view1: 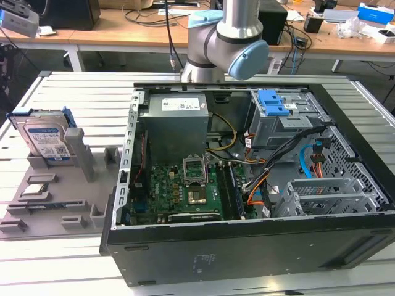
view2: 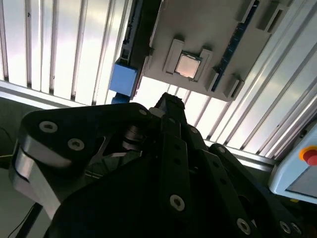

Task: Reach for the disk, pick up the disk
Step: 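Pick up the disk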

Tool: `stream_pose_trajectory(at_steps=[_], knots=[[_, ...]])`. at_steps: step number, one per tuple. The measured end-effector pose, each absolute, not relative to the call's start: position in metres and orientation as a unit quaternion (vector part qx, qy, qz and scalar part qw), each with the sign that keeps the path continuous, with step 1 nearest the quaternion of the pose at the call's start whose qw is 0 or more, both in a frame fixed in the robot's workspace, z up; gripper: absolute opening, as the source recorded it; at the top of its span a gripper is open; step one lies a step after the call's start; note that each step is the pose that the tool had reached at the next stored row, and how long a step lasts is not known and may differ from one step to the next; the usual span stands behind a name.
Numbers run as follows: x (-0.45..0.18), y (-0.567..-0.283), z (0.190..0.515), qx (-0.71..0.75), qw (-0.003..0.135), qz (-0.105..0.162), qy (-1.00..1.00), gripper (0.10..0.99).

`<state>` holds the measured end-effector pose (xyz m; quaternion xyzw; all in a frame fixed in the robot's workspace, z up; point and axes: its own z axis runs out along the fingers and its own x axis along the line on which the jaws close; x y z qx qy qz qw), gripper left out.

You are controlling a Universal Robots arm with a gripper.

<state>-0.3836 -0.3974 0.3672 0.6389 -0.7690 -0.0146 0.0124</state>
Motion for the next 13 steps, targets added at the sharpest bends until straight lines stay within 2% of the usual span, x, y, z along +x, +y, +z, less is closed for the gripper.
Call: stream_pose_trajectory(at_steps=[13], knots=[[-0.3836, -0.3974, 0.3672, 0.696, 0.013, -0.014, -0.718, 0.106]])
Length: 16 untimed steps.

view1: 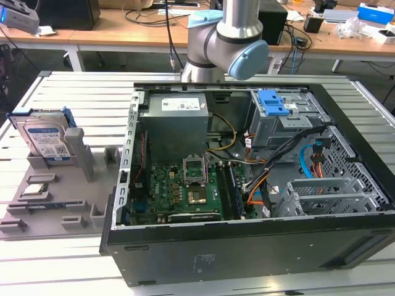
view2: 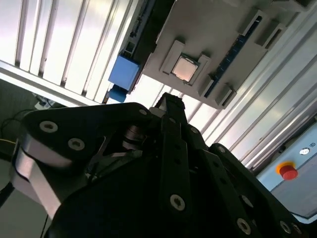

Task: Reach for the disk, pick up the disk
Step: 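Pick up the disk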

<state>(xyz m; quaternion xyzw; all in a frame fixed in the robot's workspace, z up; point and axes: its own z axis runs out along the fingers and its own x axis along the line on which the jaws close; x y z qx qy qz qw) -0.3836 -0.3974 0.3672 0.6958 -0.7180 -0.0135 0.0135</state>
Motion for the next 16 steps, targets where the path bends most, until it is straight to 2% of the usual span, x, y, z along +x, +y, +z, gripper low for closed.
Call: stream_pose_trajectory(at_steps=[10, 11, 12, 13, 14, 16], knots=[[-0.3836, -0.3974, 0.3672, 0.716, 0.014, -0.013, -0.698, 0.114], [-0.3836, -0.3974, 0.3672, 0.716, 0.014, -0.013, -0.698, 0.169], [-0.3836, -0.3974, 0.3672, 0.716, 0.014, -0.013, -0.698, 0.169], [-0.3836, -0.3974, 0.3672, 0.716, 0.014, -0.013, -0.698, 0.294], [-0.3836, -0.3974, 0.3672, 0.716, 0.014, -0.013, -0.698, 0.294], [-0.3836, -0.3974, 0.3672, 0.716, 0.014, -0.013, -0.698, 0.416]])
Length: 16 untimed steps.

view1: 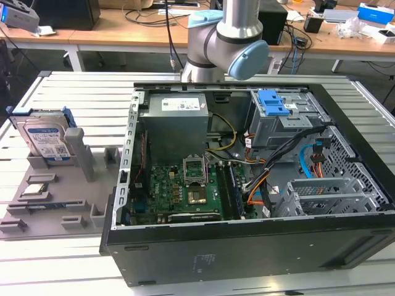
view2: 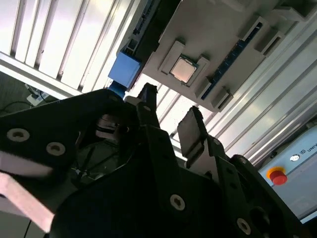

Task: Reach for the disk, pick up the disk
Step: 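Pick up the disk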

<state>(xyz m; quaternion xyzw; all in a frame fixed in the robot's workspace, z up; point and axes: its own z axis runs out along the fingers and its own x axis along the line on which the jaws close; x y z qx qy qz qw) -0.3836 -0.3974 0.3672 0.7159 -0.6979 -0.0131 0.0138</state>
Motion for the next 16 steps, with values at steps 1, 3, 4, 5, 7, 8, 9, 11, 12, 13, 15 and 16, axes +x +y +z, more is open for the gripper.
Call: stream_pose_trajectory(at_steps=[1, 3, 4, 5, 7, 8, 9, 11, 12, 13, 15, 16], knots=[[-0.384, -0.397, 0.367, 0.716, 0.014, -0.013, -0.698, 0.478], [-0.384, -0.397, 0.367, 0.716, 0.014, -0.013, -0.698, 0.537], [-0.384, -0.397, 0.367, 0.716, 0.014, -0.013, -0.698, 0.6], [-0.384, -0.397, 0.367, 0.716, 0.014, -0.013, -0.698, 0.6], [-0.384, -0.395, 0.367, 0.716, 0.014, -0.013, -0.698, 0.6], [-0.384, -0.393, 0.367, 0.716, 0.014, -0.013, -0.698, 0.6], [-0.384, -0.391, 0.367, 0.716, 0.014, -0.013, -0.698, 0.6], [-0.384, -0.384, 0.367, 0.716, 0.014, -0.013, -0.698, 0.6], [-0.384, -0.382, 0.367, 0.716, 0.014, -0.013, -0.698, 0.6], [-0.384, -0.378, 0.367, 0.716, 0.014, -0.013, -0.698, 0.6], [-0.384, -0.374, 0.367, 0.716, 0.014, -0.013, -0.698, 0.6], [-0.384, -0.371, 0.367, 0.716, 0.014, -0.013, -0.698, 0.6]])
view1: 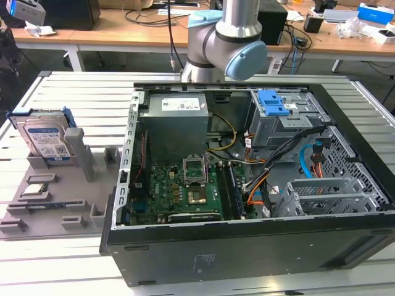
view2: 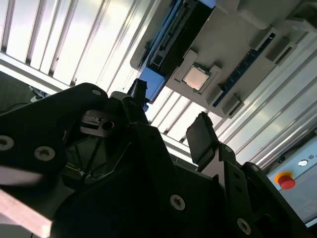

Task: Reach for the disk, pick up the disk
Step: 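Pick up the disk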

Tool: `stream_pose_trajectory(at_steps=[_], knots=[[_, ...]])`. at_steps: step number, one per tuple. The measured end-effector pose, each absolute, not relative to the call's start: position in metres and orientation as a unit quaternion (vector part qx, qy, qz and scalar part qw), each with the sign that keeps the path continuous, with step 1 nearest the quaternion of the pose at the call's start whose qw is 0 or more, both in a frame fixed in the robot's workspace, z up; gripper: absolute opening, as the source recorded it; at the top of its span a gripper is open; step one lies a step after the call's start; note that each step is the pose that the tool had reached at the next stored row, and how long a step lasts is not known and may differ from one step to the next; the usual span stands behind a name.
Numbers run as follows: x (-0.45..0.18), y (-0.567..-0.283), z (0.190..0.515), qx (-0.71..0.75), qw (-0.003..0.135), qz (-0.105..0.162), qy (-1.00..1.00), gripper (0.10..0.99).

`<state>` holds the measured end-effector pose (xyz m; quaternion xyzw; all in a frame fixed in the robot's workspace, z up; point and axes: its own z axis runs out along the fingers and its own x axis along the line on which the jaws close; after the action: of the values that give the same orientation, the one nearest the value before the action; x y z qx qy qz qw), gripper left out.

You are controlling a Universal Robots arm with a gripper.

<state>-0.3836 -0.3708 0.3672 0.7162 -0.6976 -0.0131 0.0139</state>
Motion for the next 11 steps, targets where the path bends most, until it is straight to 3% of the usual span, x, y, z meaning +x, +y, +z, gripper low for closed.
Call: stream_pose_trajectory(at_steps=[11], knots=[[-0.384, -0.352, 0.367, 0.716, 0.014, -0.013, -0.698, 0.6]])
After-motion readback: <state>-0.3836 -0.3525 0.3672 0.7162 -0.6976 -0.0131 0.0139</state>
